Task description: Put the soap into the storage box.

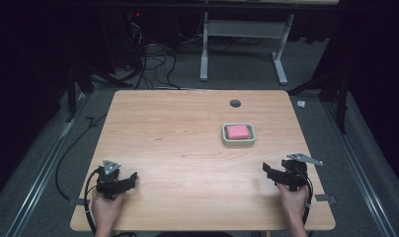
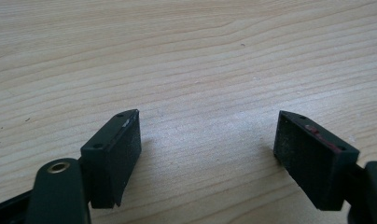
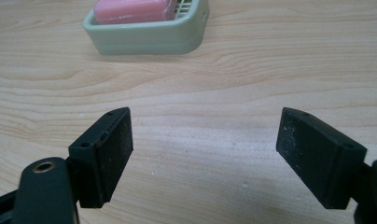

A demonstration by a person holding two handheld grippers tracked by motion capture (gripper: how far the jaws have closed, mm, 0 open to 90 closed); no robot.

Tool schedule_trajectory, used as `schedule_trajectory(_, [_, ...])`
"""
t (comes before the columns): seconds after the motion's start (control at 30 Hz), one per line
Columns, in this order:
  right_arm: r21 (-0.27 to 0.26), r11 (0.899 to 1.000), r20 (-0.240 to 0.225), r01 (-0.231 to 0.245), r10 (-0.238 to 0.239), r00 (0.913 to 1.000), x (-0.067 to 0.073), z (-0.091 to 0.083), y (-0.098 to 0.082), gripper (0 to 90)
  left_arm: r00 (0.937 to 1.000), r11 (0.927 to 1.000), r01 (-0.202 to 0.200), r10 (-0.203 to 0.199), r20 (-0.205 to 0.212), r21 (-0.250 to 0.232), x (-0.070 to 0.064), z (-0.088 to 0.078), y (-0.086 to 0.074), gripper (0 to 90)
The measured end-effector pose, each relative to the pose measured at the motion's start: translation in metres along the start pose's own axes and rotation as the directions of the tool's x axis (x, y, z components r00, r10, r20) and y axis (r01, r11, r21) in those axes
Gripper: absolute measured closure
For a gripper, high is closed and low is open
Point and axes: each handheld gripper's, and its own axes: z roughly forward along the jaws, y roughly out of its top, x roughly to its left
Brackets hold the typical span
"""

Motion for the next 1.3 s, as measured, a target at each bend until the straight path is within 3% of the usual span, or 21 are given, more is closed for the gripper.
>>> schedule_trajectory(0.23, [0.011, 1.0, -0.001, -0.004, 0.004, 1.0, -0.001, 0.002, -0.006, 19.3, 1.0, 1.0, 0.0, 0.0, 0.0, 0.0, 0.0, 0.0, 0.0, 23.5])
schedule_trajectory(0.87, [0.056, 0.997, 0.053, 0.061, -0.064, 0.9966, 0.005, 0.008, -0.018, 19.2, 1.0, 1.0, 0.0, 0.0, -0.001, 0.0, 0.0, 0.0, 0.0, 23.5])
schedule_trajectory(1.07, [0.081, 0.993, 0.071, 0.084, -0.089, 0.9934, 0.009, 0.013, -0.023, 19.2, 1.0, 1.0, 0.0, 0.0, -0.001, 0.001, 0.0, 0.0, 0.0, 23.6])
schedule_trajectory(1.3, [0.094, 0.984, 0.116, 0.149, -0.159, 0.9804, 0.015, 0.015, -0.026, 18.9, 1.0, 1.0, 0.0, 0.0, -0.001, 0.001, 0.0, 0.0, 0.0, 23.5])
